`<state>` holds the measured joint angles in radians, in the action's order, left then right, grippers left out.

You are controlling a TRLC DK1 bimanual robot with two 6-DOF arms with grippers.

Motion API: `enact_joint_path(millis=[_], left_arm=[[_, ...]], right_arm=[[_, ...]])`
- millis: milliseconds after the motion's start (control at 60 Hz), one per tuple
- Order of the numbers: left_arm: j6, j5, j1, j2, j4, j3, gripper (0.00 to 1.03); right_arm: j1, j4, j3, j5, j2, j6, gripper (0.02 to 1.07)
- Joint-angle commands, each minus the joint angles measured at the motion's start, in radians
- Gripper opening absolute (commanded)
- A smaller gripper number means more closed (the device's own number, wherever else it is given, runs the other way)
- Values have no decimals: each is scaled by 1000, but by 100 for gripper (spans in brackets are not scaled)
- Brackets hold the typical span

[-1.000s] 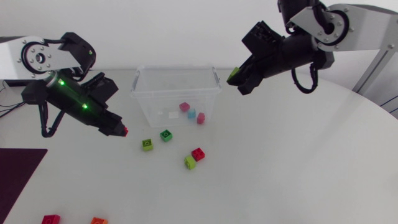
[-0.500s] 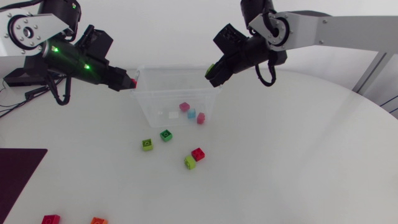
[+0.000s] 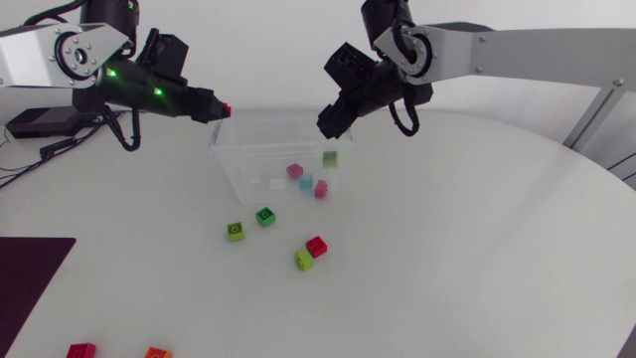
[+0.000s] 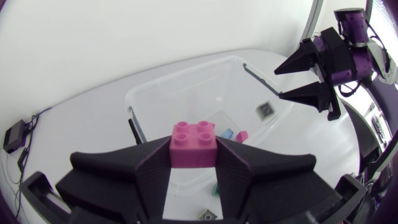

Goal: Pick up the duplo bricks and place them in the container

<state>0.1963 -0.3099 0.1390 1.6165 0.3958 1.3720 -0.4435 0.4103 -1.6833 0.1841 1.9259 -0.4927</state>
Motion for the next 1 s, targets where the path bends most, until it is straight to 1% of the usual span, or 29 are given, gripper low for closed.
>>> enact_joint_path(millis=[0, 167, 200, 317, 417, 500, 567, 617, 700, 850, 983], left_arm=[[-37, -12, 17, 25, -23, 52, 26], [-38, -11, 33, 71, -38, 82, 26], [-40, -11, 31, 79, -44, 85, 28], [-35, -11, 34, 112, -66, 98, 30], [-37, -11, 30, 146, -86, 111, 40], [-32, -11, 31, 174, -86, 124, 54], [-29, -11, 34, 180, -87, 121, 71], [-26, -11, 39, 180, -87, 116, 80], [-18, -8, 40, 171, -83, 104, 90], [8, 15, 40, 109, -60, 61, 92], [66, 35, 30, -27, -43, -51, 92]], right_arm=[[2, -11, -24, -14, 24, 23, 97], [2, -2, 8, -14, -30, 31, 100], [-1, -1, 28, -14, -54, 32, 99], [-18, 2, 134, -17, -154, 31, 100], [-31, 2, 244, -17, -239, 20, 100], [-38, 2, 329, -17, -295, 11, 100], [-50, -1, 402, -15, -335, 3, 100], [-63, -7, 462, -15, -360, -1, 100], [-87, -10, 536, -17, -377, -12, 99], [-121, -28, 637, -8, -397, -67, 99], [-121, -28, 668, 37, -390, -133, 100]])
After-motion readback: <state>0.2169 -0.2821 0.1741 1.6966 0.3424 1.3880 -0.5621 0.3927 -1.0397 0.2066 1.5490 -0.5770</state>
